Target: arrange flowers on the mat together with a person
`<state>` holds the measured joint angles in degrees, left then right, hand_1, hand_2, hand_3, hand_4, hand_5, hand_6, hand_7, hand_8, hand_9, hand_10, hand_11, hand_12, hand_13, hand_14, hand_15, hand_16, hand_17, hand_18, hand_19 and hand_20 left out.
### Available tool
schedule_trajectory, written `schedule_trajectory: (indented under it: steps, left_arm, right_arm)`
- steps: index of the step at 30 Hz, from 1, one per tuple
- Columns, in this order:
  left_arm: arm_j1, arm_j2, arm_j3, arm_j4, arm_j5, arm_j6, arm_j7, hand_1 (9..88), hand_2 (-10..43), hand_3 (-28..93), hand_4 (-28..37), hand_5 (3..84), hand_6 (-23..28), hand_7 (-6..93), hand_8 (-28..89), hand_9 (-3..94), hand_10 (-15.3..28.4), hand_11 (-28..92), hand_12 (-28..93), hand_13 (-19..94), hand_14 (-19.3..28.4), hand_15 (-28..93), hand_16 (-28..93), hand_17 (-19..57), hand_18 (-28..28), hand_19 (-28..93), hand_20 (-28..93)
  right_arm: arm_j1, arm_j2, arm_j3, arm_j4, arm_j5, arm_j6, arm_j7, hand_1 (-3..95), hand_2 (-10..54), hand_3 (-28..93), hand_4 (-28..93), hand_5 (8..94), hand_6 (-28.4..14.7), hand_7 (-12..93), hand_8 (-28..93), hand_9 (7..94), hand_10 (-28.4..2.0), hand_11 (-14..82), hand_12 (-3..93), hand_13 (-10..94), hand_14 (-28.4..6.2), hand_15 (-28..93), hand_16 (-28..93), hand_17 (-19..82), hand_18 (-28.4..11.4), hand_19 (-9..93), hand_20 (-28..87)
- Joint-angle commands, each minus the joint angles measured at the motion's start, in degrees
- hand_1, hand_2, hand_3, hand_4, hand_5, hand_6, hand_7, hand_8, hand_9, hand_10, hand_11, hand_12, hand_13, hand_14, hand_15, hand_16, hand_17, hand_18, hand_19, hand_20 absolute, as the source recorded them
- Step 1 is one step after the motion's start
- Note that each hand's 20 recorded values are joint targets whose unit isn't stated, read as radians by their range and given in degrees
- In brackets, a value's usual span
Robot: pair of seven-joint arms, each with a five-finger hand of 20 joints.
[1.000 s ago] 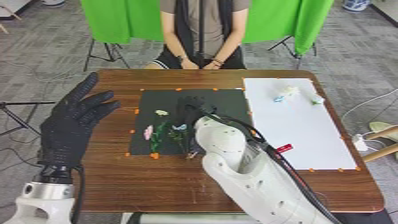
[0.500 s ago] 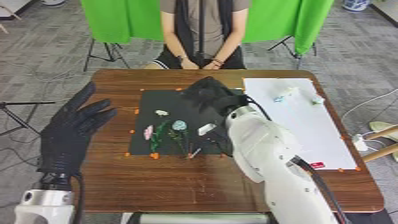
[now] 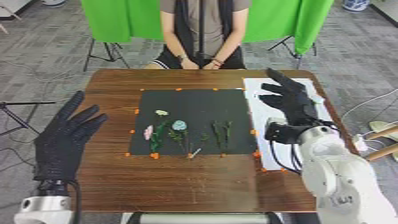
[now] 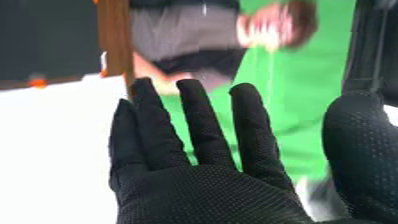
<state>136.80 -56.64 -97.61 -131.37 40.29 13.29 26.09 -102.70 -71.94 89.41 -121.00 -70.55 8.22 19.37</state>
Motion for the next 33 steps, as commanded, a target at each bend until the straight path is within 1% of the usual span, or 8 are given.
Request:
schedule_trajectory:
  steps: [1, 9, 13, 14, 15, 16, 19, 33]
  left_arm:
    - [1.6, -0.2, 0.15, 0.23, -1.0, 1.67, 0.79, 18.4, 5.7, 75, -28.3, 32.8, 4.6, 8.7, -9, 33.5, 17.6, 16, 11, 28, 25.9, 39, -7, -7.0, 27.1, 56, -6]
    - [1.6, -0.66, 0.11, 0.19, -0.7, 1.02, -0.09, 18.3, 5.8, 75, -28.3, 33.4, 5.0, 8.6, -9, 35.2, 18.4, 17, 11, 28, 26.8, 41, -7, -7.0, 27.0, 56, -4]
    - [1.8, -0.38, 0.5, 0.19, -1.1, 1.47, 0.57, 18.2, 5.8, 75, -28.3, 33.6, 5.3, 8.3, -9, 35.9, 19.0, 18, 11, 29, 27.0, 42, -7, -7.0, 26.9, 57, -4]
    - [1.8, -0.59, 0.36, 0.18, -0.88, 1.33, 0.21, 18.2, 5.9, 75, -28.3, 33.6, 5.4, 8.3, -9, 36.0, 19.3, 18, 11, 29, 27.0, 43, -7, -7.0, 26.9, 57, -4]
    - [2.0, -0.21, 0.46, 0.16, -1.17, 1.69, 0.81, 18.2, 5.9, 75, -28.3, 33.6, 5.5, 8.2, -9, 36.0, 19.4, 19, 11, 29, 27.1, 43, -7, -7.0, 26.8, 57, -3]
    - [2.0, -0.37, 0.44, 0.2, -1.53, 1.37, 0.66, 18.2, 5.9, 75, -28.3, 33.6, 5.5, 8.2, -9, 36.1, 19.4, 19, 11, 28, 27.1, 43, -7, -7.0, 26.8, 57, -3]
    - [2.0, -0.13, 0.69, 0.26, -2.26, 1.39, 1.38, 18.2, 5.9, 75, -28.3, 33.8, 5.7, 8.2, -9, 36.3, 19.6, 19, 11, 28, 27.2, 44, -7, -6.9, 26.8, 57, -3]
    - [1.5, 0.29, 1.31, 0.45, -2.5, 1.77, 1.6, 18.1, 6.0, 76, -28.3, 33.9, 5.8, 8.4, -9, 36.4, 19.9, 20, 11, 28, 27.5, 47, -8, -6.6, 26.9, 59, -2]
  right_arm:
    - [-8.5, 3.3, 2.5, 0.1, 7.8, 10.6, -6.0, 9.5, 13.2, 82, -28, 35.1, -0.2, 8, -11, 39.9, -17.6, 5.7, 11.4, 30, -23.1, 14, 19, 0, -19.0, 37, 13]
    - [-9.9, 2.4, 3.2, -0.6, 6.9, 9.4, -5.8, 9.2, 13.5, 83, -28, 34.5, 0.2, 9, -11, 39.6, -17.4, 6.5, 11.4, 30, -23.1, 15, 20, 0, -18.9, 37, 14]
    - [-11.0, 1.8, 3.7, -0.9, 6.8, 8.3, -6.8, 9.3, 13.4, 83, -28, 34.9, 0.2, 9, -12, 40.1, -17.4, 7.0, 11.4, 31, -23.0, 17, 20, 0, -19.1, 38, 14]
    - [-11.3, 1.7, 4.1, -0.9, 6.8, 7.9, -6.9, 9.3, 13.4, 83, -28, 35.1, 0.2, 10, -12, 40.3, -17.3, 7.1, 11.5, 32, -23.0, 17, 20, 0, -19.2, 38, 14]
    - [-11.1, 1.5, 4.4, -0.7, 6.9, 6.9, -6.9, 9.3, 13.3, 83, -28, 35.3, 0.2, 10, -12, 40.5, -17.4, 7.3, 11.5, 32, -23.0, 18, 20, 0, -19.2, 38, 14]
    - [-11.5, 1.4, 5.0, -0.7, 7.2, 5.9, -7.0, 9.4, 13.1, 83, -28, 35.8, 0.1, 10, -12, 41.0, -17.4, 7.4, 11.4, 33, -23.1, 19, 19, 0, -19.3, 39, 15]
    - [-11.2, 1.7, 4.8, -0.6, 6.8, 6.6, -7.2, 9.8, 12.8, 84, -28, 37.0, -0.2, 10, -12, 42.6, -17.8, 8.4, 11.2, 35, -23.2, 24, 17, 1, -19.7, 41, 16]
    - [-10.3, 1.9, 4.7, -0.1, 7.6, 6.3, -7.1, 10.2, 12.6, 83, -28, 37.6, -0.1, 10, -12, 43.9, -18.0, 9.2, 11.1, 36, -23.2, 26, 15, 1, -19.7, 42, 15]
